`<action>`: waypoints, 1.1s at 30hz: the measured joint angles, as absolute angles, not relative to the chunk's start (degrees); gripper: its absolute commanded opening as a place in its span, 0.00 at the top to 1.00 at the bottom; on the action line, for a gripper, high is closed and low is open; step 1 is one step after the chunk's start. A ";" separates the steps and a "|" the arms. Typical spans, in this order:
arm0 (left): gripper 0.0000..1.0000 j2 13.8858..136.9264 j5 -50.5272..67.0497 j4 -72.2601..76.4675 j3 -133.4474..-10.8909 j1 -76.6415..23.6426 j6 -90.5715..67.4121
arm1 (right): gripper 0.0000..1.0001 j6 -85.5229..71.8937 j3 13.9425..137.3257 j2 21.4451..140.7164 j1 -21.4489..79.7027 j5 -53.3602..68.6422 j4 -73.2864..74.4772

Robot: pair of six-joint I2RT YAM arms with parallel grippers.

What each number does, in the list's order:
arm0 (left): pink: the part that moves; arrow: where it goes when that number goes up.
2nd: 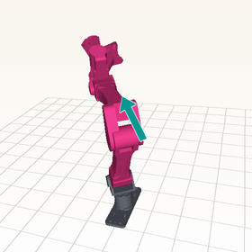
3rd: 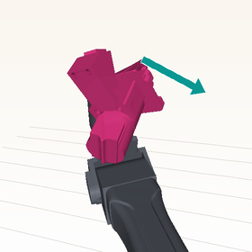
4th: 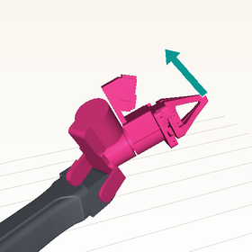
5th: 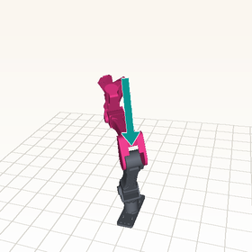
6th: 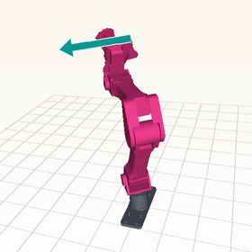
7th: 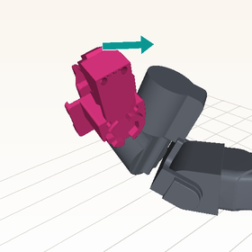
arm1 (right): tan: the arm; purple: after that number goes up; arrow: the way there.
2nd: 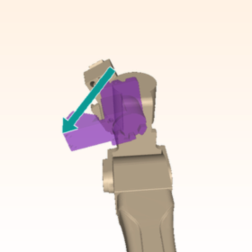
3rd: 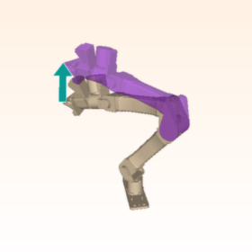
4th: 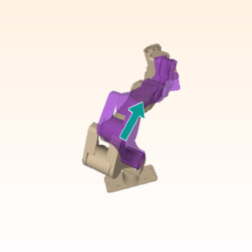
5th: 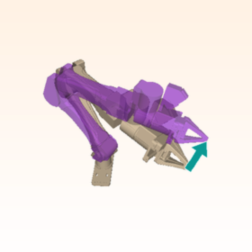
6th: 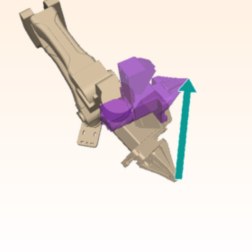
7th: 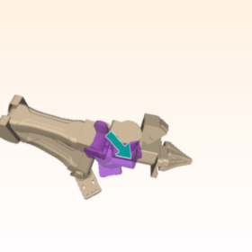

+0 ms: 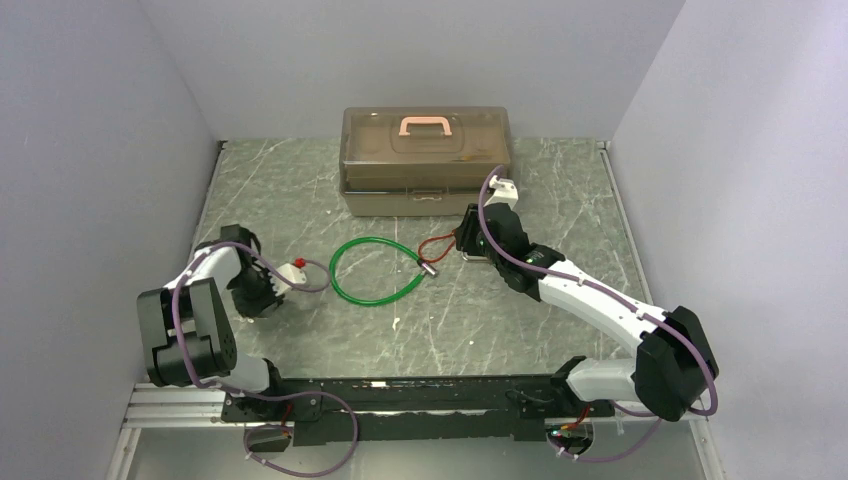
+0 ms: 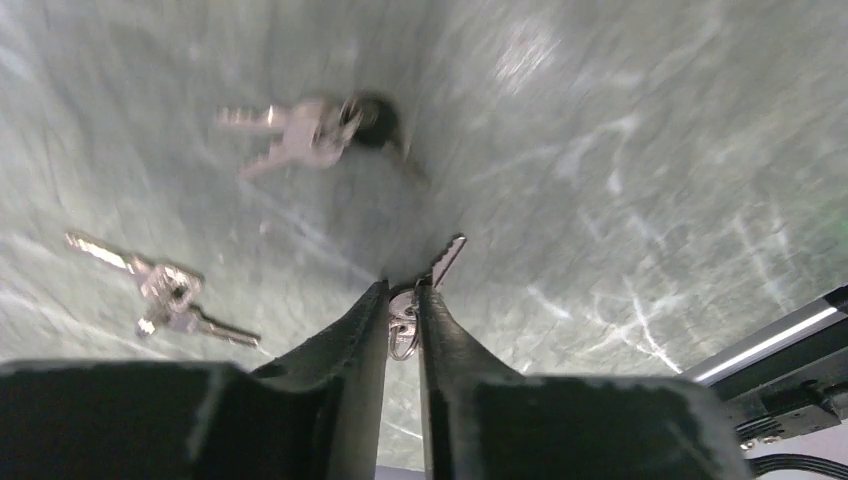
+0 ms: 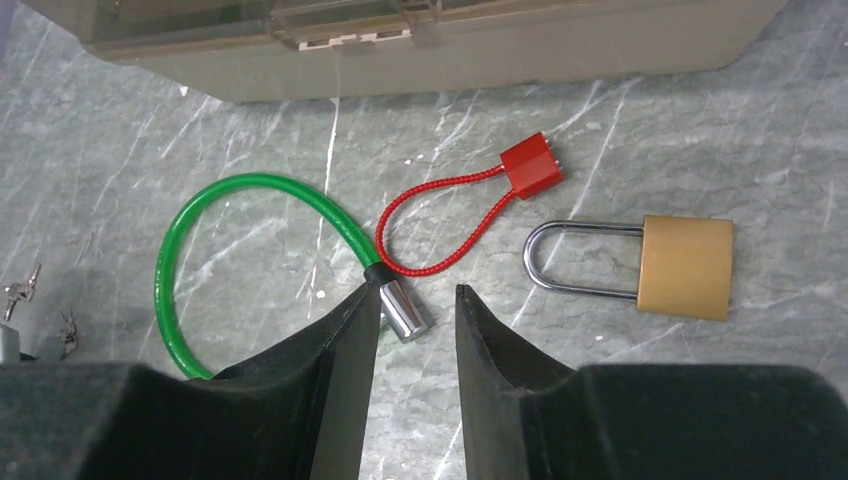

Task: Unlock with the key
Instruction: Move the key to the center of the board.

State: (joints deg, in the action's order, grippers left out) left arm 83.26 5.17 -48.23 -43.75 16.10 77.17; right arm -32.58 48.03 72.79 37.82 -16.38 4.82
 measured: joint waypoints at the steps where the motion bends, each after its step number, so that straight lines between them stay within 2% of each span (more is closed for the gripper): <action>1: 0.90 83.24 5.32 -48.40 -43.75 14.41 76.49 | 0.65 -32.60 47.70 72.44 37.65 -16.36 4.56; 5: 0.93 82.67 7.73 -48.31 -43.55 6.68 73.47 | 0.65 -32.71 46.30 71.57 37.12 -16.34 4.19; 19: 0.92 80.25 20.99 -47.75 -41.89 -18.70 60.60 | 0.66 -32.80 44.86 69.19 35.33 -16.60 4.23; 26: 0.88 85.60 28.62 -46.74 -51.13 -37.50 47.77 | 0.66 -32.80 44.60 67.99 33.23 -17.72 4.64; 28: 0.82 87.81 30.22 -44.62 -54.98 -41.52 44.23 | 0.66 -32.80 44.60 67.59 32.91 -17.98 4.91; 33: 0.57 93.62 32.77 -45.58 -66.89 -46.78 37.85 | 0.61 -32.69 44.60 66.65 32.71 -18.61 6.04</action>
